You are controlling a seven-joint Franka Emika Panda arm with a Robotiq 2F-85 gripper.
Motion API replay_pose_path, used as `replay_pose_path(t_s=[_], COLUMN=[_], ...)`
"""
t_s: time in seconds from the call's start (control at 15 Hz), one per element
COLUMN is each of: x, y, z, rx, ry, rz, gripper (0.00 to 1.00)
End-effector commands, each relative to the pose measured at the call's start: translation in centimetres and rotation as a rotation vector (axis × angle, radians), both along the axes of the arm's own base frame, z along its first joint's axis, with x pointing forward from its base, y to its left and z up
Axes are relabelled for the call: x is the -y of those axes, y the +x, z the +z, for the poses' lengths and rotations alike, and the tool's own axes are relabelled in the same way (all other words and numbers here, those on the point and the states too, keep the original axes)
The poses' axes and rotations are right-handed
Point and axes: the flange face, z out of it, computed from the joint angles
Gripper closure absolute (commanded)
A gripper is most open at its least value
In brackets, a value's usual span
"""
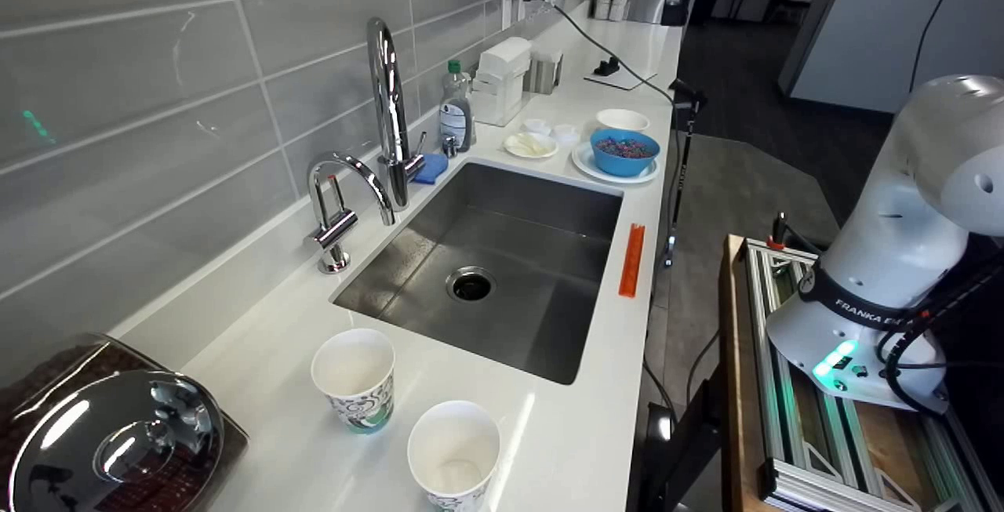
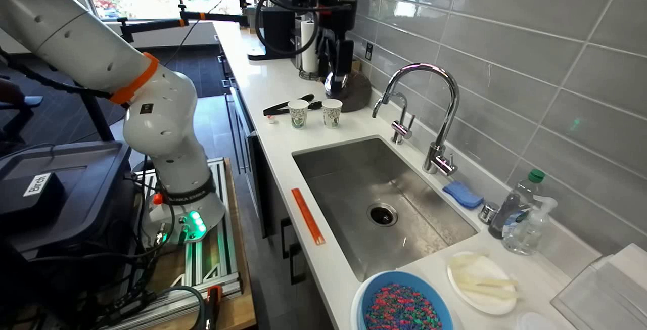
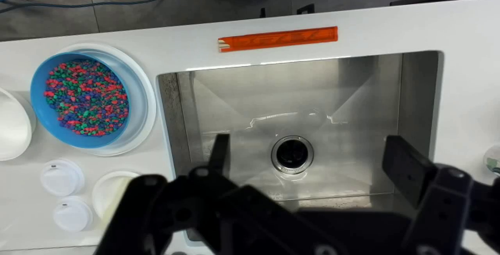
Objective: Pick up the cup on the right and put it upside down
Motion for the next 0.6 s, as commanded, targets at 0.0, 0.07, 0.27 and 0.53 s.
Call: replay_pose_path(t_s=[0.0,0.07,0.27,0.53], x=[-1.0,-2.3,-8.4,-18.1], y=[0.4,0.8,2.3,4.5], z=[0.0,-0.1,-0.2,-1.7], rx=[0.001,-0.003,-0.007,0.006], ry=[0.002,-0.001,-0.030,-0.036], rz=[0.031,0.063,0.197,0.420], gripper=[0.00,0.00,0.00,0.00])
